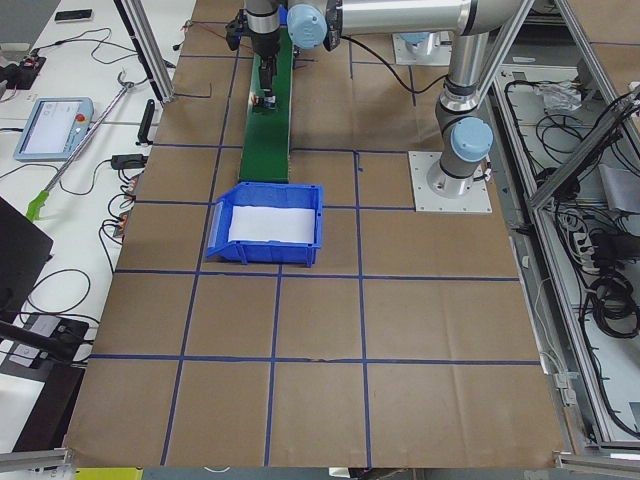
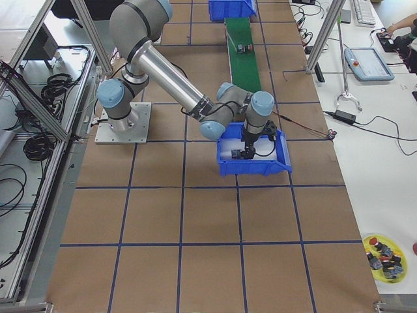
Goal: Transport two buttons from left to right
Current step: 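Open the right gripper to release the yellow button in the bin, then move the right gripper back over the belt toward the red button, then lower the right gripper onto the red button and grasp it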
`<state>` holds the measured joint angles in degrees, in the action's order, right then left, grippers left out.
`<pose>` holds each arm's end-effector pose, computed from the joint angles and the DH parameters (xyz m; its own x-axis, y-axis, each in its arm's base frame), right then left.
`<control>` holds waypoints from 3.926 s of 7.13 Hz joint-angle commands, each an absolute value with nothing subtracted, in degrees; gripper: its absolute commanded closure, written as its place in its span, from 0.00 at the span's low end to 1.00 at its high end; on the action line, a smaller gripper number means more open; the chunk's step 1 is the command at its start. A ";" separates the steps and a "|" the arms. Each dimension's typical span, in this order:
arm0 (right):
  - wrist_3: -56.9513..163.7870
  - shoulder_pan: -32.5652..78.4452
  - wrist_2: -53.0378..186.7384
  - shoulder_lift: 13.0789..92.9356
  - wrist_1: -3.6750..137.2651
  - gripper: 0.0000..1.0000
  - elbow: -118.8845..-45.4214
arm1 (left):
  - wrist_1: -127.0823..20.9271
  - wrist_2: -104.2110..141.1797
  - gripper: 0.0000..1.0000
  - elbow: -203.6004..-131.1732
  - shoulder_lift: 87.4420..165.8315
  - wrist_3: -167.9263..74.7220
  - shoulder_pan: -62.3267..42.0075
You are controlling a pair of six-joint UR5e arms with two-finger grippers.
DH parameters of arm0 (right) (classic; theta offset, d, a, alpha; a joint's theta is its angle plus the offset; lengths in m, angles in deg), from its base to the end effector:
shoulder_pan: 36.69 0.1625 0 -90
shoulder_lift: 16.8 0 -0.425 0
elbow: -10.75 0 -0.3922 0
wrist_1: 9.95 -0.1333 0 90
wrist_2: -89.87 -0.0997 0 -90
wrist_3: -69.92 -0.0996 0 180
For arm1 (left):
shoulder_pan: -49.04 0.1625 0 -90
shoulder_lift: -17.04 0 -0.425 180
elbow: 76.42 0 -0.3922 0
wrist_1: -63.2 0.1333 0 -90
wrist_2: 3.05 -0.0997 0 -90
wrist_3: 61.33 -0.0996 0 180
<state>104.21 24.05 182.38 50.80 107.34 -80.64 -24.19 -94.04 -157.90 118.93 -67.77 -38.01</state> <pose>-0.1937 -0.6095 0.3040 -0.9939 -0.0852 0.0705 -0.0872 0.9959 -0.0258 -0.1017 -0.5835 0.4544 -0.9980 0.0611 -0.0157 0.0609 0.9980 0.0151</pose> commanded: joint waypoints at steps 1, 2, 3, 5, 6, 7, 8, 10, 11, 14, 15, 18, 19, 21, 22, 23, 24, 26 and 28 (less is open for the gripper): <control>103.41 29.37 182.33 53.07 105.11 0.00 -73.66 | -24.16 -94.10 0.01 -158.94 119.17 -68.01 -37.89; 100.19 32.01 182.33 54.12 101.53 0.00 -70.49 | -22.42 -94.10 0.01 -159.47 119.00 -68.10 -37.89; 93.45 35.26 182.25 55.87 98.97 0.00 -69.76 | -20.92 -94.10 0.01 -159.56 119.17 -68.27 -37.89; 82.54 44.64 182.25 58.34 97.29 0.00 -70.54 | -20.91 -94.19 0.01 -159.82 119.17 -68.28 -37.89; 78.40 48.44 182.25 59.13 94.66 0.00 -70.98 | -20.91 -94.19 0.01 -159.83 119.17 -68.28 -37.89; 76.09 50.48 182.16 60.09 93.25 0.00 -72.99 | -20.91 -94.19 0.01 -159.83 119.08 -68.19 -37.97; 75.90 50.84 182.07 61.67 94.19 0.00 -76.75 | -20.91 -94.19 0.01 -159.91 119.08 -68.19 -37.98; 71.34 50.94 175.43 62.39 94.73 0.00 -80.82 | -20.91 -94.19 0.01 -160.44 119.08 -68.10 -37.98; 71.33 51.02 175.39 62.13 95.60 0.00 -81.00 | -20.91 -94.19 0.01 -161.31 118.82 -68.19 -37.98; 71.24 52.08 175.48 60.46 99.21 0.00 -81.18 | -16.63 -94.37 0.01 -164.13 118.29 -68.28 -37.97; 71.24 52.08 175.56 60.11 99.30 0.00 -81.18 | -16.52 -94.37 0.01 -164.13 118.29 -68.28 -37.98; 71.15 52.08 175.48 59.49 99.30 0.00 -81.27 | -16.52 -94.28 0.01 -164.13 118.20 -68.28 -37.98; 71.24 52.08 175.48 59.14 99.30 0.00 -81.27 | -16.52 -94.28 0.01 -164.13 118.20 -68.28 -37.98; 71.15 52.08 175.48 58.79 99.30 0.00 -81.70 | -16.52 -94.37 0.01 -164.13 118.03 -68.28 -37.89; 71.15 52.08 175.48 58.87 99.38 0.00 -82.23 | -16.60 -94.37 0.01 -164.22 117.59 -68.19 -37.97; 71.15 52.08 175.48 58.87 99.38 0.00 -82.32 | -16.86 -94.45 0.01 -164.31 117.24 -68.10 -38.06; 71.15 52.08 175.39 58.79 99.38 0.00 -82.32 | -17.30 -94.54 0.01 -164.31 116.98 -67.84 -38.15; 71.24 52.17 175.48 58.70 100.34 0.00 -82.58 | -16.79 -94.46 0.01 -168.93 113.31 -68.18 -38.15; 71.24 52.17 175.39 58.35 100.53 0.00 -82.59 | -15.99 -94.28 0.01 -170.64 111.35 -68.19 -38.06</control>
